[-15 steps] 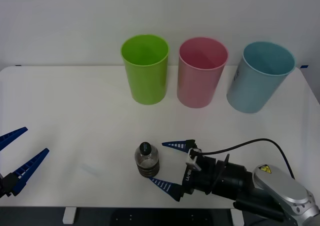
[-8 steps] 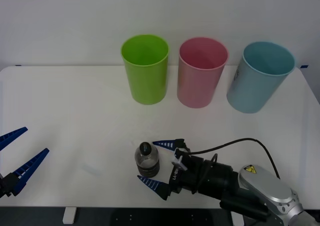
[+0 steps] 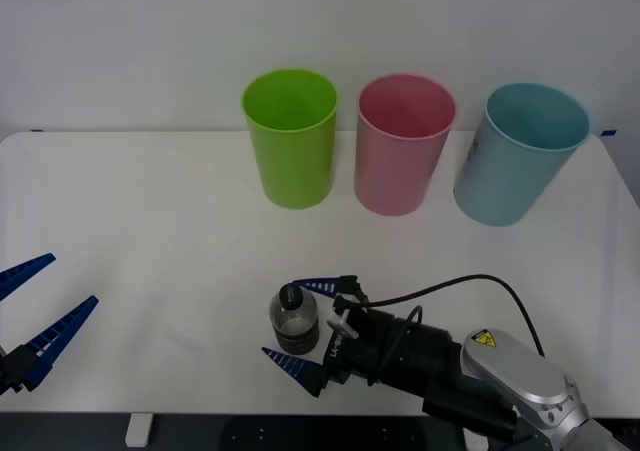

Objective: Grasp the object on the table and drop it into the matching bin: aluminum can to the light blue bin, PET bottle to the pink bin.

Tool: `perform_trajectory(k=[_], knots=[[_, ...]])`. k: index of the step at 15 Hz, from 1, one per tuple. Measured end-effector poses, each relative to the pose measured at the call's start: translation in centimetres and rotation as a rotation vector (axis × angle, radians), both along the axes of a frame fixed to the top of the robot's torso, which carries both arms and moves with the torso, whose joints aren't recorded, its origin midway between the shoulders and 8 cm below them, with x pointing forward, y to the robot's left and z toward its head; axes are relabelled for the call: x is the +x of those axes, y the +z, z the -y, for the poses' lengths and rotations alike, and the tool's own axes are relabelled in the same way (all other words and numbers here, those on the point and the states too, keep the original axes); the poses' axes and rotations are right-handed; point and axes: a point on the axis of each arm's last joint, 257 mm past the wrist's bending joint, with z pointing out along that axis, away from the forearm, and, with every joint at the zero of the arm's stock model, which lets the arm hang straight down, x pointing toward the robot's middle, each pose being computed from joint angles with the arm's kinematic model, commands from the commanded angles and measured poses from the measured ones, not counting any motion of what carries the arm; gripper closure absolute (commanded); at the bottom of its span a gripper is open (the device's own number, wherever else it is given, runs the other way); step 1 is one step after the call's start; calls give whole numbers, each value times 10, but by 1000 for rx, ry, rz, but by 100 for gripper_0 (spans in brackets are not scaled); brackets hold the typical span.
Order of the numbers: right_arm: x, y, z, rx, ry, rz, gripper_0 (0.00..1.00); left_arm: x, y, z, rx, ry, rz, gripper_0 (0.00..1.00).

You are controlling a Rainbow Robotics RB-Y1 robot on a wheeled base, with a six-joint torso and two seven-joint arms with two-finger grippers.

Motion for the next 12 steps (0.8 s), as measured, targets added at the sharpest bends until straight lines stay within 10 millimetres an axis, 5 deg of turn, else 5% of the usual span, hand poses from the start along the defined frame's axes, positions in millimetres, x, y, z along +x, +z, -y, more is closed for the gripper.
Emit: perform_trajectory(k=[2,4,5,12], knots=[[1,0,1,-3,-4,1,0,0,0,0,0,0,0,0],[1,-1,0,-3,-4,2,91,0,0,0,0,0,0,0],[0,-1,0,-5,-3,3,100,0,0,0,0,0,0,0],[2,-1,0,-7,-8,3,100,0,0,0,0,0,0,0]])
